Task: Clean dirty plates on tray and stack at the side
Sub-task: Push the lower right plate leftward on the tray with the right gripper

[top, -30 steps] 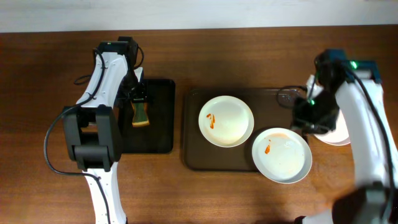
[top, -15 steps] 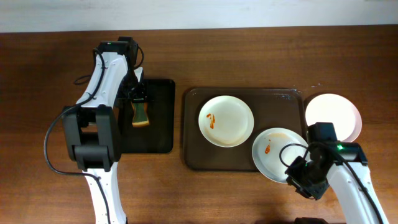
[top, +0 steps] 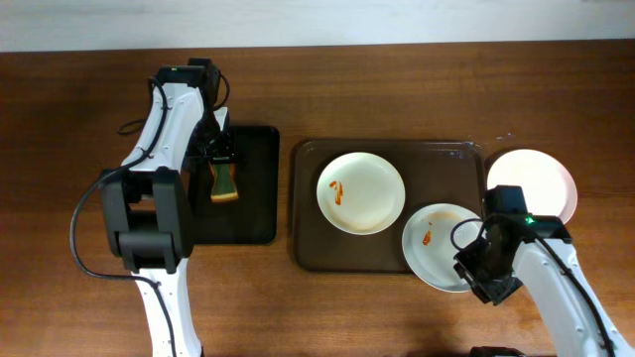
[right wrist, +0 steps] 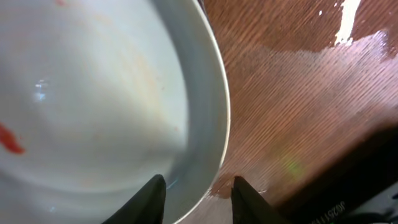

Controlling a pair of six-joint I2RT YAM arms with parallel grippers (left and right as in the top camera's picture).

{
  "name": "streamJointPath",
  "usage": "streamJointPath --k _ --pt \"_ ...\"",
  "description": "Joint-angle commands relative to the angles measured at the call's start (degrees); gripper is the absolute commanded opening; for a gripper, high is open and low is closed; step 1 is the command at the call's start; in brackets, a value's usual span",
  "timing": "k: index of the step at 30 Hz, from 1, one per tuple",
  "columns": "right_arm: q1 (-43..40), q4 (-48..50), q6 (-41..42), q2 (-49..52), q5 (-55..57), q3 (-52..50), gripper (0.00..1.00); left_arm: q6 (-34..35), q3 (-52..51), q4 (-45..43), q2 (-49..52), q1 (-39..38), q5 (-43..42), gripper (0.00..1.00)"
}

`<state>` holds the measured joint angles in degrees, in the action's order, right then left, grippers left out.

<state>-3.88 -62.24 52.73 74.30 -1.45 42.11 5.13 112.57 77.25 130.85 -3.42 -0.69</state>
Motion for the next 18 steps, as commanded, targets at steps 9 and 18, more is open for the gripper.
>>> streamJointPath --k 9,18 --pt "0.0 1.3 1.6 3.3 2.2 -0.9 0.04 -0.7 -0.2 0.1 0.8 0.2 -0.6 1.0" --pt "-3.2 1.6 -4.6 3.3 6.9 6.8 0.04 -0.7 -0.2 0.1 0.8 0.2 -0.6 1.0"
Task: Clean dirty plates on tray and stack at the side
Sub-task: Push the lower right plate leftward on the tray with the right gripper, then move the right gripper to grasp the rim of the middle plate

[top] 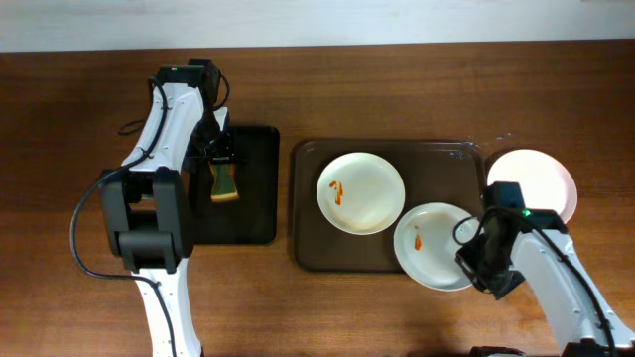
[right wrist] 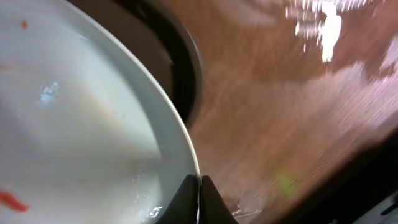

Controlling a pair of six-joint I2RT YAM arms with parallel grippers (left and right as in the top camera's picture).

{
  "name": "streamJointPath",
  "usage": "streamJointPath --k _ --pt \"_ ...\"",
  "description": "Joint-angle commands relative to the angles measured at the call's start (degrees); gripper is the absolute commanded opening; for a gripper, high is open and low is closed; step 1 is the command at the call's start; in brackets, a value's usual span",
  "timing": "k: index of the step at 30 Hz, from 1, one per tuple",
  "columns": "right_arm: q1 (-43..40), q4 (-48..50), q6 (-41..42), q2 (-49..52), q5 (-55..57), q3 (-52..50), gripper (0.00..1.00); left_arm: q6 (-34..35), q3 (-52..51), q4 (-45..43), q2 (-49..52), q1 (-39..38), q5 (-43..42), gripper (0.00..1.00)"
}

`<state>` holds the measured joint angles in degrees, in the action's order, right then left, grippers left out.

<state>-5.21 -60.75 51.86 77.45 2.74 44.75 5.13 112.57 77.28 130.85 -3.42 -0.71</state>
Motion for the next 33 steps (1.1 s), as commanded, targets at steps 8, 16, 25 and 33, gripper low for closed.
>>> streamJointPath --k 8,16,25,33 --pt "-10.2 7.3 -10.9 0.3 6.2 8.0 0.04 -0.7 -0.2 0.1 0.8 0.2 -0.6 1.0" --pt "-10.2 18.6 -32.1 1.6 -5.0 8.9 0.27 -0.7 -0.2 0.1 0.8 0.2 -0.6 1.0" --pt "-0.3 1.0 -50.6 17.4 -17.5 39.8 0.45 -0.7 -0.2 0.1 0.8 0.2 -0.6 1.0" --pt "13.9 8.0 -58.1 31.8 -13.2 43.3 0.72 -0.7 -0.2 0.1 0.8 0.2 -0.6 1.0"
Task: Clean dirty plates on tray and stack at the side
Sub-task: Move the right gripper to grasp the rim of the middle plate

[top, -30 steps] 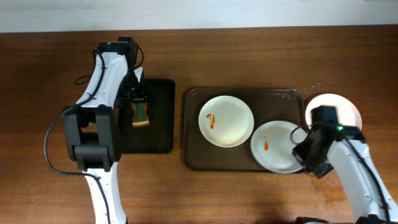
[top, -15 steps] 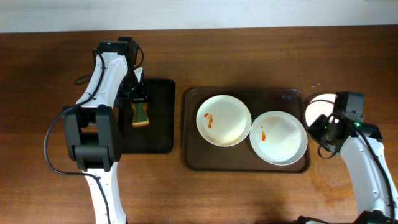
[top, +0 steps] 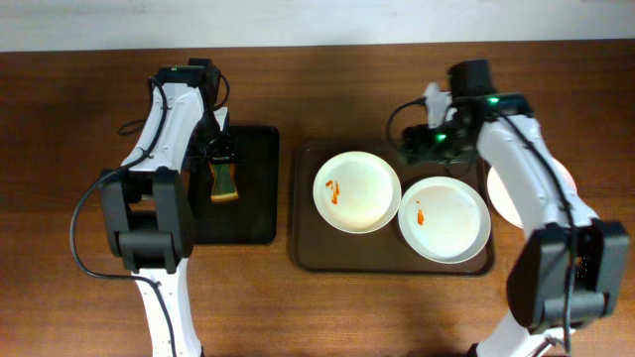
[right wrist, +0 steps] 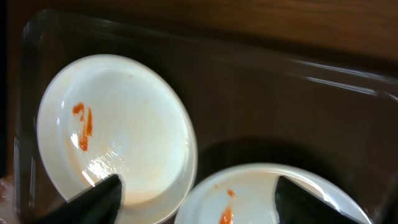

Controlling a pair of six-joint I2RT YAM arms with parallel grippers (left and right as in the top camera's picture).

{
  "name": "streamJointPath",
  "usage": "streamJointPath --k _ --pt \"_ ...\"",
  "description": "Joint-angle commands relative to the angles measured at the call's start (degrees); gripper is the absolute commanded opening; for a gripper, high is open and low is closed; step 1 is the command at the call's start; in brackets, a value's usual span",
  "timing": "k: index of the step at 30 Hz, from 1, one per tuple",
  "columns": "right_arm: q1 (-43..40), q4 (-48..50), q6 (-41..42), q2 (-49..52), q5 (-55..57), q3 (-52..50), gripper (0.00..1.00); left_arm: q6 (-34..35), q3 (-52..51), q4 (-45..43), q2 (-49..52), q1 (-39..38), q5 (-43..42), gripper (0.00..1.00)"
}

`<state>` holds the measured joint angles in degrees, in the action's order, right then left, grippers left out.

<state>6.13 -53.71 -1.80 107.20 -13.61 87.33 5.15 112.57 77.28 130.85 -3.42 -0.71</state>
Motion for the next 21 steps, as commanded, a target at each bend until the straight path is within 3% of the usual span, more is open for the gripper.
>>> streamJointPath --k 1,3,4,6,8,16,21 --pt "3.6 1.7 -4.4 3.5 4.3 0.7 0.7 -0.7 -0.2 0.1 0.8 0.2 -0.6 1.0" --pt "4.7 2.8 -4.4 5.9 5.5 0.7 0.51 -0.7 -0.2 0.1 0.8 0.2 -0.6 1.0" --pt "5.0 2.8 -4.1 7.0 6.0 0.7 0.45 -0.7 -0.2 0.1 0.8 0.2 -0.6 1.0" --pt "5.2 2.3 -3.5 10.0 6.8 0.7 0.44 -0.7 -0.2 0.1 0.8 0.2 -0.6 1.0" --pt "5.2 1.4 -3.5 12.4 6.5 0.7 0.29 -0.7 -0.2 0.1 0.8 0.2 -0.6 1.0" --pt "5.3 -0.8 -1.6 13.1 4.8 0.6 0.17 -0.7 -0.2 0.1 0.8 0.2 -0.6 1.0" --pt "5.3 -0.9 2.5 13.1 4.8 0.6 0.17 -0.7 -0.2 0.1 0.8 0.2 -0.6 1.0"
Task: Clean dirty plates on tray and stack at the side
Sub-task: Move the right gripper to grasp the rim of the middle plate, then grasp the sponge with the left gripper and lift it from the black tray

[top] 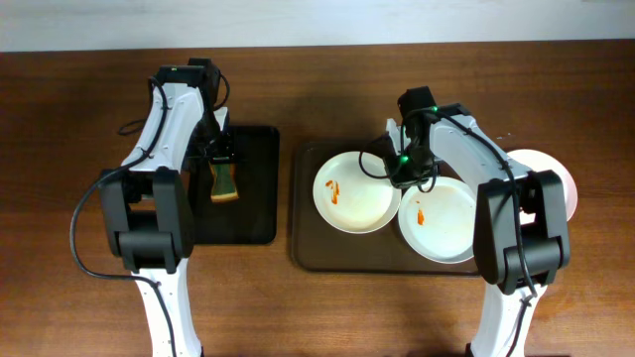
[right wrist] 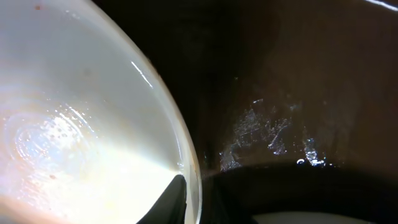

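Two dirty white plates lie on the brown tray (top: 310, 253). The left plate (top: 355, 193) has red streaks, and the right plate (top: 446, 223) a small red smear. My right gripper (top: 400, 171) is down at the left plate's right rim. In the right wrist view the gripper (right wrist: 198, 183) straddles that rim (right wrist: 186, 149), one finger (right wrist: 171, 202) pressed against the plate's inside, the other lost in the dark tray. My left gripper (top: 220, 151) sits at the top end of a yellow-green sponge (top: 224, 184); its jaws are hidden.
The sponge lies on a black tray (top: 256, 223) left of the brown one. A clean white plate (top: 558, 177) rests on the table right of the brown tray, partly behind my right arm. Wet streaks glisten on the brown tray floor (right wrist: 267, 130).
My right gripper was open and high over the tray's back part. It is now low at the left plate's right rim, closed on it. Left arm, sponge and both plates are unmoved.
My right gripper stood open astride the right plate's rim, the plate hanging over the tray's front right corner. Then it was shut on that rim. Later that plate lay fully on the tray and the gripper was open above. Now it grips the left plate's rim.
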Controlling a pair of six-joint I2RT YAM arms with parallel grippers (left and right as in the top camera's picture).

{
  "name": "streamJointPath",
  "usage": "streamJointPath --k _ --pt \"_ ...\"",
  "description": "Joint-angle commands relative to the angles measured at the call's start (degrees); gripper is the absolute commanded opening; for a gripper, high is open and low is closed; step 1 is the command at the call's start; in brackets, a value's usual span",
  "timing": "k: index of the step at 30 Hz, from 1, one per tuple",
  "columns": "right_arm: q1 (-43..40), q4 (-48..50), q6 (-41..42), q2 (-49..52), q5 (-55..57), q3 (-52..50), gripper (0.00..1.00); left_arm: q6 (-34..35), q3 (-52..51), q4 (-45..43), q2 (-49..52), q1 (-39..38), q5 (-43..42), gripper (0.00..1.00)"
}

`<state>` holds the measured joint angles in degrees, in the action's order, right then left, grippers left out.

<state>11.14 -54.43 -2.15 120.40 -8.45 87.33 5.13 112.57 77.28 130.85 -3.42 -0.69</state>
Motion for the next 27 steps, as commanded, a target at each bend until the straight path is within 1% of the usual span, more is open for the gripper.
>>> streamJointPath --k 1,6,8,10,11,12,13,14,15,16,17,19,20,21,22,23,24,25,26,27 --pt "0.3 -0.1 2.9 -0.1 -0.3 0.6 0.17 -0.7 -0.2 0.1 0.8 0.2 -0.6 1.0" --pt "0.3 0.1 2.9 -0.1 -0.3 0.6 0.16 -0.7 -0.2 0.1 0.8 0.2 -0.6 1.0" --pt "0.3 0.1 2.9 -0.1 -0.3 0.6 0.17 -0.7 -0.2 -2.9 0.8 0.2 -0.8 0.98" --pt "0.3 0.2 2.9 -0.1 -0.3 0.6 0.17 -0.6 -0.2 -1.7 0.8 0.2 -1.8 0.99" --pt "0.3 0.3 2.9 -0.1 -0.3 0.6 0.17 -0.5 -0.5 -1.2 0.9 0.1 -2.5 0.96" --pt "0.3 0.3 2.9 -0.1 -0.3 0.6 0.17 -0.3 -1.8 -1.1 0.9 0.0 -3.3 0.69" --pt "0.3 0.3 2.9 -0.1 -0.3 0.6 0.17 1.1 -3.1 -1.3 0.9 0.0 -3.4 0.86" --pt "0.3 0.3 2.9 -0.1 -0.3 0.6 0.17 2.2 -4.5 -2.1 0.9 -0.2 -3.4 0.99" --pt "0.3 0.3 2.9 -0.1 -0.3 0.6 0.17 3.0 -6.2 -3.7 0.9 -0.3 -3.4 0.99" --pt "0.3 0.2 2.9 -0.1 -0.3 0.6 0.17 3.1 -8.9 -7.2 0.9 -0.3 -3.3 1.0" --pt "0.3 0.2 2.9 -0.1 -0.3 0.6 0.17 3.1 -10.9 -10.3 0.9 -0.3 -2.3 0.96" --pt "0.3 0.2 2.9 -0.1 -0.3 0.6 0.17 3.1 -12.8 -14.1 0.9 -0.1 -1.2 0.87" --pt "0.3 0.2 2.9 -0.1 -0.3 0.6 0.17 3.1 -13.1 -15.5 0.9 -0.1 -1.3 0.73" --pt "0.3 0.3 2.9 -0.1 -0.3 0.6 0.17 3.1 -13.1 -16.2 0.9 -0.1 -1.3 0.53" --pt "0.3 0.3 2.9 -0.1 -0.3 0.6 0.17 3.1 -13.1 -17.2 0.9 -0.2 -1.3 0.16" --pt "0.3 0.3 2.9 -0.1 -0.3 0.6 0.17 3.1 -13.1 -17.8 0.9 -0.2 -1.3 0.03" --pt "0.3 0.3 2.9 -0.1 -0.3 0.6 0.17 3.1 -13.1 -18.3 0.9 -0.2 -1.3 0.08" --pt "0.3 0.3 2.9 -0.1 -0.3 0.6 0.17 3.1 -13.1 -18.6 0.9 -0.2 -1.3 0.38" --pt "0.3 0.3 2.9 -0.1 -0.3 0.6 0.17 3.1 -13.1 -19.0 0.9 -0.2 -1.3 0.87" --pt "0.3 0.3 2.9 -0.1 -0.3 0.6 0.17 3.1 -13.1 -19.2 0.9 -0.2 -1.3 0.87"
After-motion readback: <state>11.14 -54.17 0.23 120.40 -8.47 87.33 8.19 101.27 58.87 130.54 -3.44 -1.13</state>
